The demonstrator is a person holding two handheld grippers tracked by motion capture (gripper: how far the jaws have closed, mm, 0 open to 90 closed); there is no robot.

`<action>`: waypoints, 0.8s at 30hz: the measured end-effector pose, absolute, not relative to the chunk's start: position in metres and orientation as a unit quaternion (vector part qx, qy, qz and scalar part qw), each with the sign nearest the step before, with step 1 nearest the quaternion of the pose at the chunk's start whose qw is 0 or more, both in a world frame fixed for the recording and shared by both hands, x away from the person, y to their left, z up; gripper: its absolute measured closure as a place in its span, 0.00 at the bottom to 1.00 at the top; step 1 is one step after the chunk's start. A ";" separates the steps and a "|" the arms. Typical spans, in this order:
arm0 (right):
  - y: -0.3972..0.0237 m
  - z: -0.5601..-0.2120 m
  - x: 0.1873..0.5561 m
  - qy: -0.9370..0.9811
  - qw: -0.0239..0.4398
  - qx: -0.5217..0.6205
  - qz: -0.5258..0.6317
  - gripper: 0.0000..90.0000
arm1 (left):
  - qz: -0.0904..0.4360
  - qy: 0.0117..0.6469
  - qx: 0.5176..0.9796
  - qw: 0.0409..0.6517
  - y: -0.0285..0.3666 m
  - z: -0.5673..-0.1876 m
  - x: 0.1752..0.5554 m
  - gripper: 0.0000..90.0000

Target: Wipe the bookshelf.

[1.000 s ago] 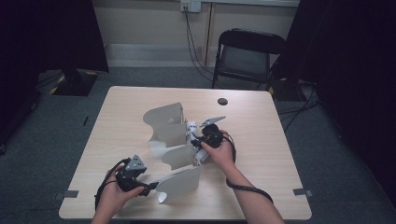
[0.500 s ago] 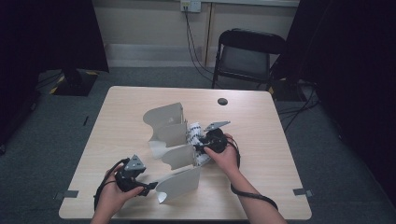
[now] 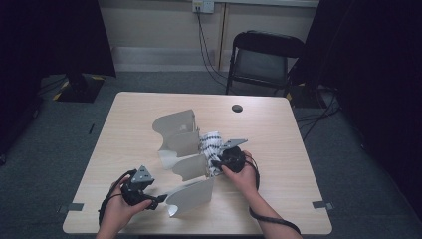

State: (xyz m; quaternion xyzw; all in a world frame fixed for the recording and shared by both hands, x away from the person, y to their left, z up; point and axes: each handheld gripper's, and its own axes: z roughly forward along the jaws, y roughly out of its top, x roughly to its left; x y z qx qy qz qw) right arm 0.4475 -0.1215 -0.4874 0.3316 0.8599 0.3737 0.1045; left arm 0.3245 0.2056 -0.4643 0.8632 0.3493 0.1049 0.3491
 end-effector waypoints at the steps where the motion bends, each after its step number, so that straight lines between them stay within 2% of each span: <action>1: -0.123 -0.486 0.450 0.856 0.095 0.344 0.374 0.84 | 0.104 0.351 0.862 0.351 0.205 -0.464 0.324 0.26; 7: -0.121 -0.466 0.468 0.846 0.095 0.354 0.387 0.89 | 0.106 0.348 0.864 0.349 0.207 -0.463 0.325 0.26; 15: -0.114 -0.390 0.484 0.816 0.139 0.321 0.459 0.89 | 0.102 0.350 0.862 0.351 0.205 -0.465 0.326 0.26; 18: -0.114 -0.374 0.484 0.809 0.145 0.305 0.481 0.90 | 0.103 0.347 0.865 0.348 0.205 -0.465 0.327 0.26; 21: -0.109 -0.379 0.482 0.823 0.137 0.291 0.469 0.90 | 0.104 0.347 0.865 0.347 0.204 -0.467 0.327 0.26; 24: -0.108 -0.399 0.481 0.836 0.123 0.296 0.445 0.90 | 0.101 0.348 0.866 0.346 0.204 -0.467 0.326 0.26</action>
